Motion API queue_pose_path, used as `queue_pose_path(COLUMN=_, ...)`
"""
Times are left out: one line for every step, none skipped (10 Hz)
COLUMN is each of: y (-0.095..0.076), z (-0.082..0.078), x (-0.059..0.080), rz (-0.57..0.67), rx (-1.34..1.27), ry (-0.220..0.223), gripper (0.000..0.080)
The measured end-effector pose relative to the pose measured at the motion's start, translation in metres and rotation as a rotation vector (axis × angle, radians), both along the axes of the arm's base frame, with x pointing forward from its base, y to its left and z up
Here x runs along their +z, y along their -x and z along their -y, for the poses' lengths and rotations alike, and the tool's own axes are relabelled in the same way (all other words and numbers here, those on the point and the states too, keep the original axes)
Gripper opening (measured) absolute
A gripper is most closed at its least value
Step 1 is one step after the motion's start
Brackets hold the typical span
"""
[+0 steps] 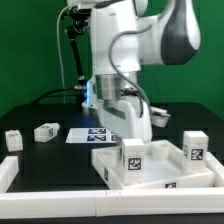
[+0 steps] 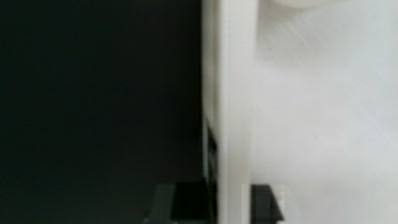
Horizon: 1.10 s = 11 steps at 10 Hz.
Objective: Assemble square table
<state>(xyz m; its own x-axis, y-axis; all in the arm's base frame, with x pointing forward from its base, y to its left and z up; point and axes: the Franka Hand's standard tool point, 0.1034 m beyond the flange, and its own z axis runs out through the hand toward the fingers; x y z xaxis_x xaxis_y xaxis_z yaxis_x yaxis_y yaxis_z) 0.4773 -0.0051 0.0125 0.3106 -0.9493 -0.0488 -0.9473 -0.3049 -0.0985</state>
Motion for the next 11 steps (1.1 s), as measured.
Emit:
queue_pose_path(y=0.000, z=0.012, x=0.000, rz=0.004, rx=0.041, ry=0.006, gripper=0.0070)
queue_pose_path(y=0.000, z=0.023, x=-0.002, rz=0.020, rx=0.201, ry=0.031, gripper=0.0070)
queue_pose_path(y=-0.002, z=0.030, x=-0.003, rz=0.040, rx=0.299, ry=0.061, gripper=0.0070)
queue_pose_path(y=-0.001, z=0.028, x=-0.004, rz=0.036, rx=0.312, ry=0.058, gripper=0.0070)
queue_pose_path(y=-0.001, z=0.029, x=-0.004, rz=0.039, rx=0.398, ry=0.067, gripper=0.0070)
queue_pose_path(y=-0.002, z=0.033, x=-0.004, rz=0.041, rx=0.497, ry=0.071, gripper=0.0069)
queue_pose_path(y=-0.010, z=0.046, x=-0.003, rz=0.042, rx=0.590, ry=0.055, gripper=0.0066)
queue_pose_path(y=-0.019, z=0.056, x=-0.001, rz=0.043, rx=0.727, ry=0.053, gripper=0.0066)
queue_pose_path(y=-0.028, z=0.065, x=0.001, rz=0.054, rx=0.830, ry=0.070, gripper=0.0066)
queue_pose_path(y=-0.028, z=0.062, x=0.002, rz=0.055, rx=0.851, ry=0.073, gripper=0.0066)
queue_pose_path(y=-0.027, z=0.062, x=0.001, rz=0.054, rx=0.942, ry=0.081, gripper=0.0066)
